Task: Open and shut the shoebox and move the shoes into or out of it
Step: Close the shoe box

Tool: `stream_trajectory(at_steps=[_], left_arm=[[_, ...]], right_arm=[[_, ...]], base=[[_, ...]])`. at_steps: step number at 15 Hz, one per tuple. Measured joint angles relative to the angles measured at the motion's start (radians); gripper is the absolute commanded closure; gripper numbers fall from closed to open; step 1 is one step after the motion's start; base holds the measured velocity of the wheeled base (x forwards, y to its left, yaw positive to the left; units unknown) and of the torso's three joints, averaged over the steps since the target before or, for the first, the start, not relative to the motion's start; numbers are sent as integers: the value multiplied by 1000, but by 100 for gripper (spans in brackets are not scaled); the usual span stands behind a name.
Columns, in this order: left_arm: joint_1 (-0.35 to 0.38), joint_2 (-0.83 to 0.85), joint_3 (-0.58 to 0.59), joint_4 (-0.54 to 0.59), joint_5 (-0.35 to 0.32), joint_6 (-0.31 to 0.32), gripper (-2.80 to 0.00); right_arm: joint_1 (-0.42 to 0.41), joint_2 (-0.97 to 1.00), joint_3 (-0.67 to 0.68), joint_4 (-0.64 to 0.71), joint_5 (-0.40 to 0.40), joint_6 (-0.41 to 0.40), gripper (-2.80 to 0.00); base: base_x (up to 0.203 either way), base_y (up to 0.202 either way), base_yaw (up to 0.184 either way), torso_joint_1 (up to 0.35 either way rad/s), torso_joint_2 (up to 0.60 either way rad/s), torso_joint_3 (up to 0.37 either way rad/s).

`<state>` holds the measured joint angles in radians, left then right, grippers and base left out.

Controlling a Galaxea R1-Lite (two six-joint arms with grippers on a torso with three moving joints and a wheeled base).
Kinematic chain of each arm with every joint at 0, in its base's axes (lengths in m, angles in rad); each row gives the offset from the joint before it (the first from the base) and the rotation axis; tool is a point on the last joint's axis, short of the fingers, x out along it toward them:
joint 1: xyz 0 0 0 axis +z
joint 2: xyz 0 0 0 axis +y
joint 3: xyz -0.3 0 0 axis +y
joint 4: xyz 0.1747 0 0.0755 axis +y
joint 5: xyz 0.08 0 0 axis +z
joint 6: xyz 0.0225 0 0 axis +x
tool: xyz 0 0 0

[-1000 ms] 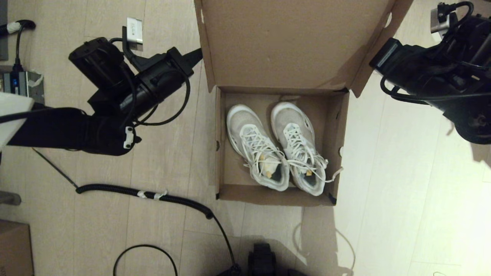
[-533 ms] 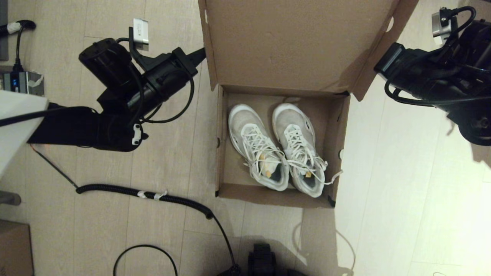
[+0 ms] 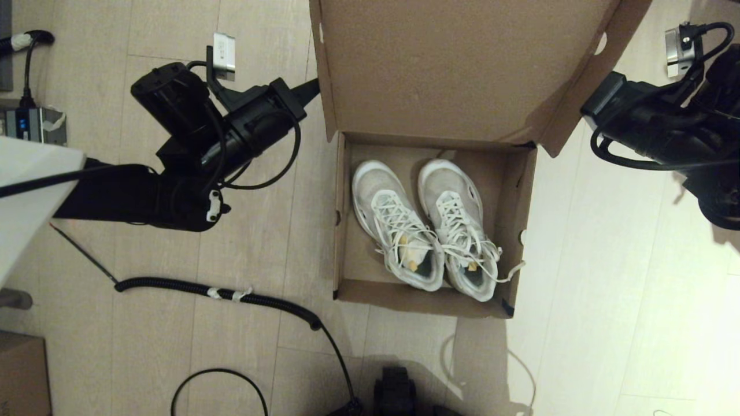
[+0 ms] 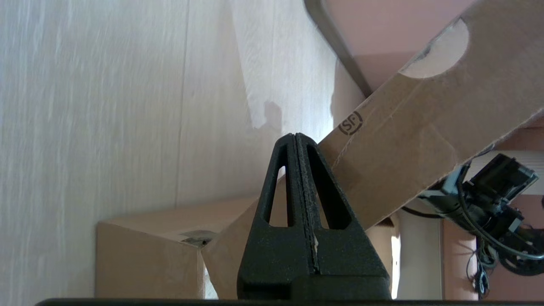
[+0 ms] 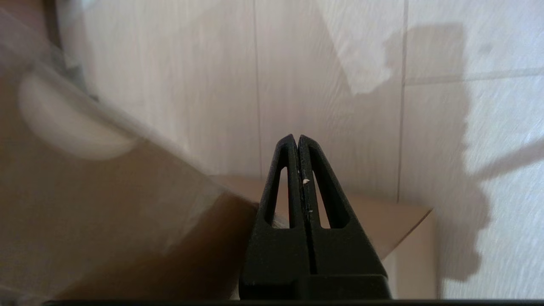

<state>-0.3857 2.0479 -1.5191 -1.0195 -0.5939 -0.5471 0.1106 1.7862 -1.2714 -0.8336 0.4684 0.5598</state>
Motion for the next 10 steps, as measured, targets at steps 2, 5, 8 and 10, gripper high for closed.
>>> stream_trajectory(at_steps=[2,5,8,10], left_arm=[[0,4,-2,5,-2,0,0],[2,7,-3,6,-2,0,0],[2,9,0,9,-4,0,0],[2,10,-1,8,-3,0,0]], right_arm=[[-13,-1,17,-3,64,1,0],[-17,-1,24,-56,81,3,0],[-15,-1,28,-81,93,47,0],[-16,-1,32,-92,90,69,0]], base=[[0,0,0,0,0,0],[0,0,0,0,0,0],[0,0,0,0,0,0],[0,0,0,0,0,0]])
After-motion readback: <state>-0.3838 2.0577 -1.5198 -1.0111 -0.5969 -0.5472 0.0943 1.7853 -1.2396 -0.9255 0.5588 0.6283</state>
